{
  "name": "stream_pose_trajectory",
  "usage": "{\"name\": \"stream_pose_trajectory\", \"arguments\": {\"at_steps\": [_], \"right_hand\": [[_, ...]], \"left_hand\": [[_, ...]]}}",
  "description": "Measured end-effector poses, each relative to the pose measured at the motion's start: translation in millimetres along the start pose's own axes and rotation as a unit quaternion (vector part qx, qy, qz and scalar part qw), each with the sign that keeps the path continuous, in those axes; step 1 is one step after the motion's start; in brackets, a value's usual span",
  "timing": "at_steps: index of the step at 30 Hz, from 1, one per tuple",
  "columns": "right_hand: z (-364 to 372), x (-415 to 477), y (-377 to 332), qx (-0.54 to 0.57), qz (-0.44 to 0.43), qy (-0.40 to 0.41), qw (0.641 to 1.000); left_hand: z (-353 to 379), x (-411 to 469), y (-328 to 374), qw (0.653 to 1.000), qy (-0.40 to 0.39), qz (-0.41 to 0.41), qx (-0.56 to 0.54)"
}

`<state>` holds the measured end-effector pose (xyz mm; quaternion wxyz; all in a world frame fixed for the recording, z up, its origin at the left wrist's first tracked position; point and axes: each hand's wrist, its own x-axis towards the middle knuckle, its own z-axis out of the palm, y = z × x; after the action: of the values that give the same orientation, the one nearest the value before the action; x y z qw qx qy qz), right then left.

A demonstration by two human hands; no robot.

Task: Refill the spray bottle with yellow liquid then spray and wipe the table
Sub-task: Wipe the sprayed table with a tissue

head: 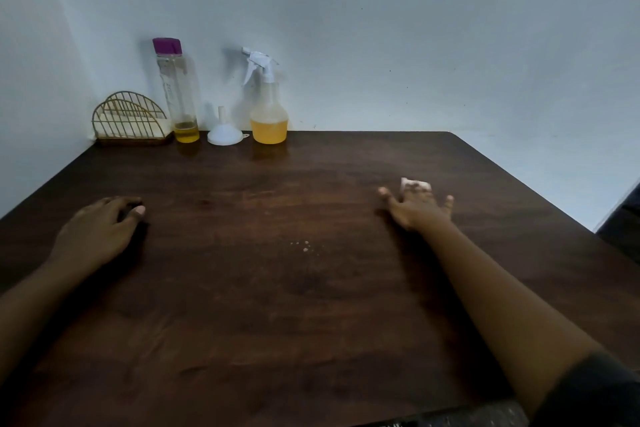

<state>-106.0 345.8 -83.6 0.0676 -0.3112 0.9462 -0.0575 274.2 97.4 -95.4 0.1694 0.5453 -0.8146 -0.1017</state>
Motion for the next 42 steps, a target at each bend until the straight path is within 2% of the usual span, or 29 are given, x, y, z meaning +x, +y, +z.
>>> {"name": "stream_pose_trajectory", "arguments": {"at_steps": [2,3,8,10,12,15,18,20,24,26,28,31,34,36,39,42], "right_hand": [[-7.2,6.7,9.6,0.002,0.057,-0.009,0.998],[-7.1,8.8,0.7,0.002,0.057,-0.013,0.998],[12.5,4.8,-95.7,-0.011,-0.111,-0.036,0.993],[15.2,6.2,-104.2,-0.008,-0.140,-0.047,0.989],[11.0,13.4,-82.7,-0.001,-0.115,-0.033,0.993],[0.0,23.9,-38.9,0.005,-0.009,-0.012,1.000],[-2.6,20.7,-47.6,0.000,0.033,-0.018,0.999],[4.8,16.1,-86.9,-0.007,-0.013,-0.020,1.000],[25.3,-12.5,-182.6,-0.024,-0.166,-0.046,0.985],[27.7,-13.6,-195.1,-0.017,-0.200,-0.065,0.978],[23.5,-4.0,-174.8,-0.007,-0.179,-0.063,0.982],[15.9,9.0,-130.6,-0.006,-0.074,-0.026,0.997],[14.8,3.4,-138.3,-0.002,-0.023,-0.030,0.999],[21.6,-7.6,-174.2,-0.007,-0.061,-0.033,0.998],[36.6,-36.6,-235.2,-0.023,-0.188,-0.040,0.981],[39.4,-43.4,-250.5,-0.025,-0.247,-0.069,0.966]], "left_hand": [[1.0,-0.5,-0.6,1.000,0.009,-0.001,-0.006],[1.2,-0.6,-1.3,1.000,0.012,-0.001,-0.006],[0.7,-2.2,-5.9,1.000,0.013,-0.009,-0.017],[-0.1,-3.6,-5.7,1.000,0.013,-0.010,-0.015],[-1.1,-4.3,-4.7,1.000,0.016,-0.011,-0.016],[-1.4,-4.9,-4.2,1.000,0.021,-0.002,-0.003],[-5.2,-4.5,-3.4,0.999,0.026,-0.006,0.029],[-8.2,-4.4,-4.5,0.999,0.028,-0.014,0.037],[-11.8,-3.8,-11.0,0.998,0.020,-0.030,0.045],[-13.5,-4.7,-13.1,0.998,0.021,-0.043,0.041],[-14.2,-4.8,-15.5,0.997,0.021,-0.053,0.045],[-12.8,-3.8,-20.0,0.997,0.013,-0.060,0.051],[-10.5,-2.5,-21.4,0.997,0.004,-0.060,0.058],[-10.1,-2.1,-21.2,0.996,0.002,-0.059,0.065],[-9.3,-3.5,-19.5,0.996,0.003,-0.060,0.065],[-10.3,-5.1,-19.3,0.996,0.002,-0.060,0.063]]}}
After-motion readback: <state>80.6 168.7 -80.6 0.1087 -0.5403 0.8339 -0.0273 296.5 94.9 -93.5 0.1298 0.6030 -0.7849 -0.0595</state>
